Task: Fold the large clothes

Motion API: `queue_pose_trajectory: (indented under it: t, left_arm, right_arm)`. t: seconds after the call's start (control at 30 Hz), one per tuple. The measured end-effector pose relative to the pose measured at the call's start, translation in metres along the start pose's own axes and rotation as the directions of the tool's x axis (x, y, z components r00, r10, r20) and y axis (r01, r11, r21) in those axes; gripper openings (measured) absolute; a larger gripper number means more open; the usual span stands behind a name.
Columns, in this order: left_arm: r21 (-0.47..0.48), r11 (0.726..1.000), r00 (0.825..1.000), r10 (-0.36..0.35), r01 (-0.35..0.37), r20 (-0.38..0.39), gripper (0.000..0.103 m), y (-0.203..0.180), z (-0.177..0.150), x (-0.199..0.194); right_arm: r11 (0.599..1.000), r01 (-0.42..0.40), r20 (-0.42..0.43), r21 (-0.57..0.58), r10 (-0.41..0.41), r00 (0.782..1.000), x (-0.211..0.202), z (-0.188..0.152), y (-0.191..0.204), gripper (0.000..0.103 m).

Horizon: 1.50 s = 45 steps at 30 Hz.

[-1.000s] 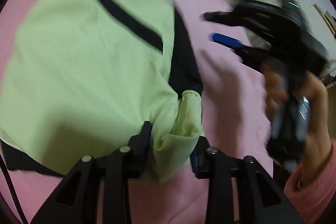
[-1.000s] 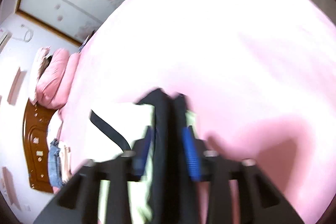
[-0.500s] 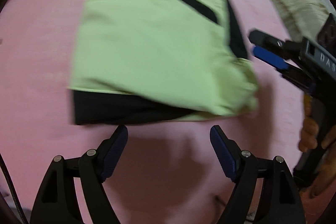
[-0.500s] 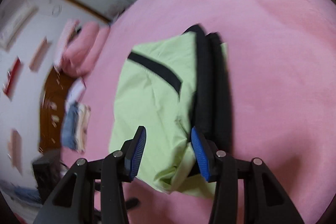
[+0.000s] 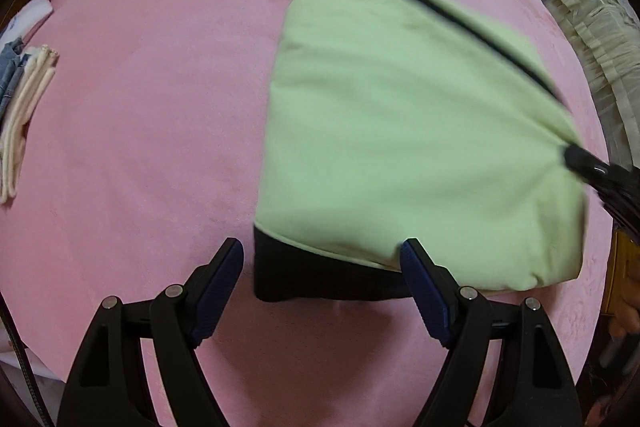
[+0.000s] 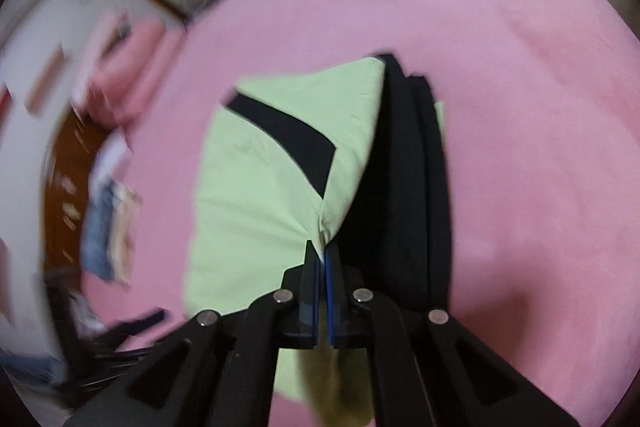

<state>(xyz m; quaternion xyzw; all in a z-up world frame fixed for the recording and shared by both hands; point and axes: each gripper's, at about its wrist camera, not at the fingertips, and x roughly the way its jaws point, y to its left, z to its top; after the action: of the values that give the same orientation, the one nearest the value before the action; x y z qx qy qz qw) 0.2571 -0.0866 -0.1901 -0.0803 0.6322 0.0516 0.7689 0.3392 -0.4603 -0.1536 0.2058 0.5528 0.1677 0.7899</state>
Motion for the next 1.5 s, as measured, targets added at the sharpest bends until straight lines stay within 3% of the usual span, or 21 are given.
queue_pose_trajectory:
  t: [0.17, 0.3, 0.43, 0.47, 0.53, 0.57, 0.6, 0.67, 0.8, 0.83, 0.87, 0.93, 0.97, 1.0, 1.03, 1.1, 1.23, 1.3, 1.37, 1.4, 1.5]
  left_arm:
    - [0.014, 1.000, 0.998, -0.009, 0.009, -0.055, 0.079, -0.003, -0.002, 0.013]
    - [0.034, 0.999, 0.997, 0.007, -0.004, -0.080, 0.079, -0.005, -0.005, 0.020]
    - [0.023, 1.000, 0.996, 0.000, 0.002, -0.091, 0.079, -0.002, -0.002, 0.022]
    - [0.020, 1.000, 0.995, -0.001, 0.003, -0.095, 0.079, -0.012, -0.002, 0.029]
    - [0.013, 1.000, 0.995, -0.006, 0.007, -0.101, 0.079, -0.010, -0.001, 0.030]
    - [0.011, 1.000, 0.995, -0.005, 0.006, -0.102, 0.079, -0.009, -0.001, 0.031]
    - [0.012, 1.000, 0.994, -0.004, 0.005, -0.105, 0.079, -0.008, -0.002, 0.032]
    - [0.013, 1.000, 0.994, -0.006, 0.008, -0.113, 0.079, -0.008, -0.011, 0.033]
    - [0.005, 1.000, 0.995, -0.022, 0.023, -0.100, 0.079, 0.000, -0.013, 0.023]
    - [0.000, 1.000, 0.995, -0.028, 0.029, -0.099, 0.079, 0.002, -0.013, 0.022]
    - [-0.002, 1.000, 0.995, -0.019, 0.019, -0.102, 0.079, 0.003, -0.014, 0.021]
    - [0.011, 1.000, 0.995, 0.007, -0.005, -0.101, 0.079, 0.004, -0.016, 0.019]
    - [0.016, 1.000, 0.995, 0.012, -0.011, -0.099, 0.079, 0.004, -0.017, 0.018]
    - [0.019, 1.000, 0.995, 0.013, -0.011, -0.095, 0.079, 0.004, -0.017, 0.016]
    - [0.022, 1.000, 0.996, 0.008, -0.006, -0.086, 0.079, 0.004, -0.018, 0.013]
    - [0.035, 0.999, 0.998, -0.009, 0.011, -0.061, 0.079, 0.002, -0.017, 0.008]
    - [0.065, 0.998, 1.000, -0.011, 0.012, -0.022, 0.079, -0.005, -0.008, 0.004]
    - [0.070, 0.997, 1.000, -0.014, 0.015, -0.012, 0.079, -0.009, -0.003, 0.004]
    - [0.069, 0.997, 1.000, -0.022, 0.022, -0.002, 0.079, -0.012, 0.002, 0.003]
    - [0.070, 0.997, 1.000, -0.026, 0.026, 0.004, 0.079, -0.013, 0.006, 0.002]
    - [0.077, 0.997, 0.999, -0.023, 0.020, 0.038, 0.079, -0.015, 0.014, -0.003]
  right_arm:
    - [0.983, 0.167, -0.035, 0.072, -0.165, 0.986, 0.003, -0.035, -0.036, 0.003]
    - [0.972, 0.168, -0.059, 0.167, -0.160, 0.985, 0.006, -0.051, -0.049, 0.007]
    - [0.975, 0.154, -0.084, 0.160, -0.142, 0.986, -0.008, -0.060, -0.039, 0.053]
    - [0.977, 0.146, -0.104, 0.155, -0.131, 0.986, -0.009, -0.062, -0.038, 0.053]
    - [0.985, 0.132, -0.183, 0.114, -0.109, 0.977, -0.001, -0.073, -0.031, 0.045]
    - [0.987, 0.141, -0.214, 0.076, -0.122, 0.969, 0.007, -0.080, -0.025, 0.012]
    - [0.981, 0.194, -0.238, -0.001, -0.189, 0.953, 0.013, -0.086, -0.020, 0.002]
    - [0.969, 0.231, -0.224, -0.091, -0.246, 0.943, 0.019, -0.093, -0.013, 0.002]
    - [0.963, 0.268, -0.091, -0.040, -0.271, 0.958, -0.006, -0.088, -0.014, 0.001]
    - [0.950, 0.311, -0.081, -0.021, -0.312, 0.947, -0.008, -0.087, -0.017, 0.001]
    - [0.913, 0.408, -0.080, -0.008, -0.408, 0.910, -0.006, -0.087, -0.024, 0.001]
    - [0.867, 0.496, -0.110, 0.038, -0.490, 0.865, -0.002, -0.085, -0.036, 0.004]
    - [0.875, 0.478, -0.111, 0.077, -0.469, 0.876, -0.002, -0.085, -0.034, 0.004]
    - [0.901, 0.404, -0.066, 0.159, -0.398, 0.915, -0.012, -0.082, -0.040, 0.004]
    - [0.913, 0.362, -0.015, 0.188, -0.366, 0.930, -0.018, -0.078, -0.040, 0.004]
    - [0.935, 0.322, 0.065, 0.146, -0.334, 0.940, -0.022, -0.066, -0.032, 0.009]
    - [0.978, 0.200, 0.069, 0.050, -0.203, 0.977, 0.008, -0.034, -0.027, 0.014]
    - [0.979, 0.202, 0.054, 0.025, -0.203, 0.978, 0.026, -0.019, -0.027, 0.014]
    - [0.965, 0.263, 0.030, 0.003, -0.263, 0.964, 0.046, -0.005, -0.028, 0.011]
    - [0.965, 0.260, 0.051, -0.006, -0.260, 0.964, 0.047, 0.000, -0.027, 0.001]
    - [0.971, 0.236, 0.204, -0.026, -0.226, 0.952, 0.027, 0.012, -0.022, 0.001]
